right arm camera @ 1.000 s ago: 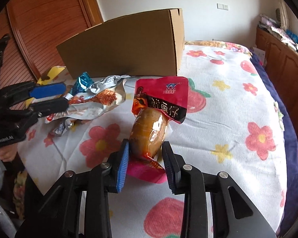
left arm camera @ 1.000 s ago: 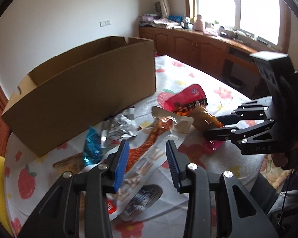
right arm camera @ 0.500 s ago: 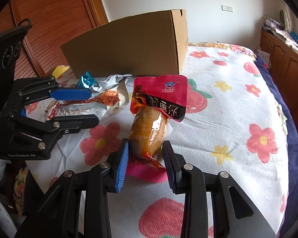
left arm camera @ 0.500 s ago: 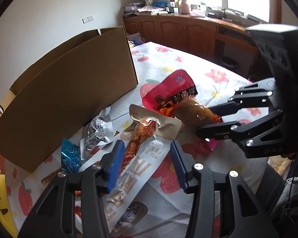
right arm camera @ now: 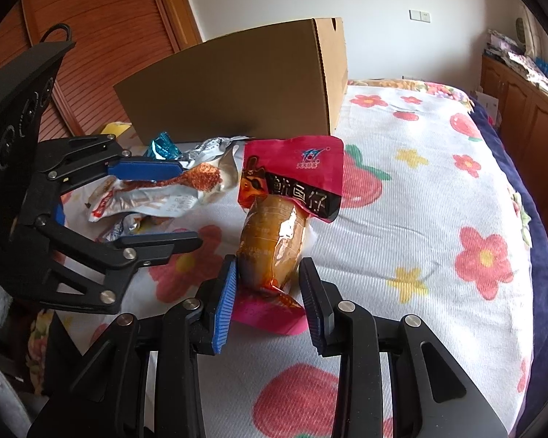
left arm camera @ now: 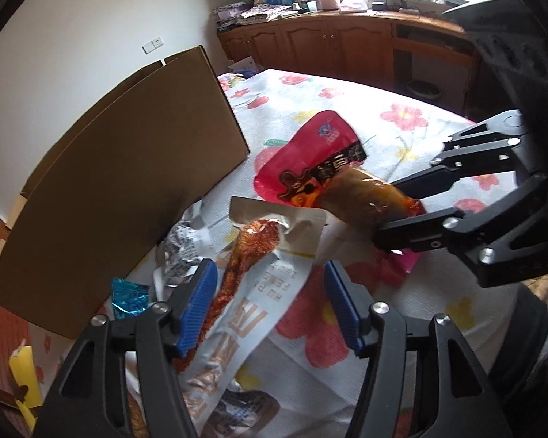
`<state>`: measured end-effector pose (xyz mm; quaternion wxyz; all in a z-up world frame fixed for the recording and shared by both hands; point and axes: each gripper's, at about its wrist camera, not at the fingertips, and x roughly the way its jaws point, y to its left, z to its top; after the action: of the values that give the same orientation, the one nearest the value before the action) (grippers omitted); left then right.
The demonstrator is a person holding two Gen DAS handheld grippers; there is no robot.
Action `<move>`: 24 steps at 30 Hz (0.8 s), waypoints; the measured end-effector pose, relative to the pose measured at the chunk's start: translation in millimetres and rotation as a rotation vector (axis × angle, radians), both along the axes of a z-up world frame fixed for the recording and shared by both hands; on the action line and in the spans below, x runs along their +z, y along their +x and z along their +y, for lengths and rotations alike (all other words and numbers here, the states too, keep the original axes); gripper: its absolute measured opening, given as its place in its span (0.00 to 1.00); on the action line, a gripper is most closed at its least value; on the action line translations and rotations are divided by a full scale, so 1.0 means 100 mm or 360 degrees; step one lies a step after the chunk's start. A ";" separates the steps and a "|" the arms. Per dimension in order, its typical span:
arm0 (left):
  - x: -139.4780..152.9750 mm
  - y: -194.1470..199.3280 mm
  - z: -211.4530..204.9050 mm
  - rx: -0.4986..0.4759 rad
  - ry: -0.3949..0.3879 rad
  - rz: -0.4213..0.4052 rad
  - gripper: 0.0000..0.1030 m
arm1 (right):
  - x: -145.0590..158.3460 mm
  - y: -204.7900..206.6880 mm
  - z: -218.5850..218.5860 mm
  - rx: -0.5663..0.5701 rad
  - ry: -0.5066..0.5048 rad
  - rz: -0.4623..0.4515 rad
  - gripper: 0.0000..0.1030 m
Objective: Organize snacks
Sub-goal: 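Close the left gripper on the white long strip packet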
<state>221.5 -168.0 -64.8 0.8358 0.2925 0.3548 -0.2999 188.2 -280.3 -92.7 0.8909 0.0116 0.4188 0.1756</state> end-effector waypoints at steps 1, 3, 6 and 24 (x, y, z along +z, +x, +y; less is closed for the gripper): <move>0.00 0.01 0.00 0.0015 -0.0006 0.0000 0.58 | 0.00 0.00 0.00 0.0000 0.0000 0.0000 0.32; 0.02 0.06 0.03 0.0053 -0.0058 0.0023 0.57 | 0.00 0.00 0.00 -0.0001 0.0002 0.0002 0.32; 0.01 0.13 0.04 0.0093 -0.0079 0.0037 0.56 | 0.00 0.00 0.00 -0.0001 0.0005 0.0002 0.33; 0.45 -0.07 0.29 0.0209 -0.0254 -0.0106 0.24 | 0.02 0.00 0.03 -0.0011 -0.0018 0.0002 0.31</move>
<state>214.1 -139.3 -19.6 0.8856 0.2109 0.3202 -0.2619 188.3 -276.8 -90.7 0.8913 0.0081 0.4203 0.1701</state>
